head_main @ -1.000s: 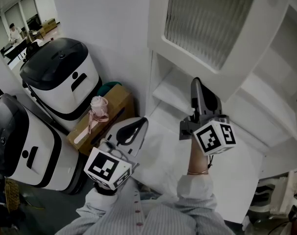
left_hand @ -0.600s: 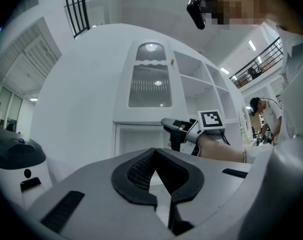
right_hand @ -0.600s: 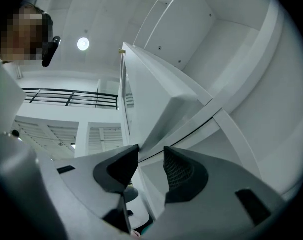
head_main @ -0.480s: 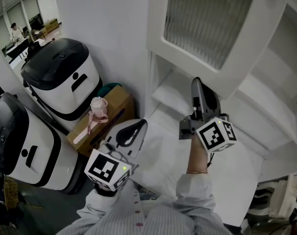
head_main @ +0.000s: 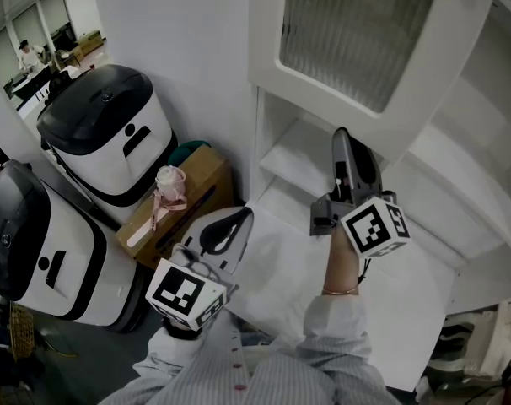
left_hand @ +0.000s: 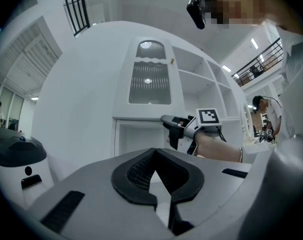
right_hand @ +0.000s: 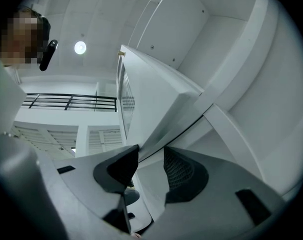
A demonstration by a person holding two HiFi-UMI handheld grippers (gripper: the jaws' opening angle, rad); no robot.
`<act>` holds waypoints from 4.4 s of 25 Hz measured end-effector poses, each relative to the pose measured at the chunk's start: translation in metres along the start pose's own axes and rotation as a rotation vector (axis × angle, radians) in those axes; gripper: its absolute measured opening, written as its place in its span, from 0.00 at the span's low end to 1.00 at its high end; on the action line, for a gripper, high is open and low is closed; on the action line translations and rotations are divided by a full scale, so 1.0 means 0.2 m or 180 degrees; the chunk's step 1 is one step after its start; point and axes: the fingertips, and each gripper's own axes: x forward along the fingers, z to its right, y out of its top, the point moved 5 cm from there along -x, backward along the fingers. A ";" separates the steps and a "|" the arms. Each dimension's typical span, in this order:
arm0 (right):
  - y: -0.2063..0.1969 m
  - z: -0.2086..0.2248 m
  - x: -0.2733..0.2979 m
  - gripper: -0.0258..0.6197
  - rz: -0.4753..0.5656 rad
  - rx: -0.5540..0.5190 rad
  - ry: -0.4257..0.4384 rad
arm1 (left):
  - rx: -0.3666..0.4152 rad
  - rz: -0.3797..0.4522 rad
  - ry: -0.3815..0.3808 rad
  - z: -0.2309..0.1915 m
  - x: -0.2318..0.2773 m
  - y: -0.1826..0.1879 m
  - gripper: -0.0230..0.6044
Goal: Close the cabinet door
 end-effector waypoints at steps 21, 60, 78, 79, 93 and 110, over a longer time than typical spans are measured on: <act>0.01 -0.01 0.02 0.17 0.0029 -0.0087 -0.0020 | 0.0019 -0.0025 -0.0026 0.01 0.01 0.00 0.05; 0.06 -0.24 -0.32 0.17 -0.0442 -0.1012 -0.0040 | -0.0027 -0.0073 -0.0564 0.16 0.11 0.04 0.05; -0.37 -0.60 -0.74 0.09 -0.1110 -0.1090 -0.0058 | -0.0241 -0.0159 -0.0910 0.19 -0.05 -0.18 0.05; -0.40 -0.59 -0.74 0.08 -0.1139 -0.1069 -0.0081 | -0.0260 -0.0156 -0.0917 0.18 -0.05 -0.19 0.05; -0.46 -0.58 -0.75 0.07 -0.1243 -0.1053 -0.0229 | -0.0269 -0.0055 -0.1100 0.19 -0.02 -0.19 0.05; -0.41 -0.56 -0.80 0.06 -0.1253 -0.1078 -0.0356 | -0.0448 -0.0136 -0.1447 0.18 0.06 -0.19 0.05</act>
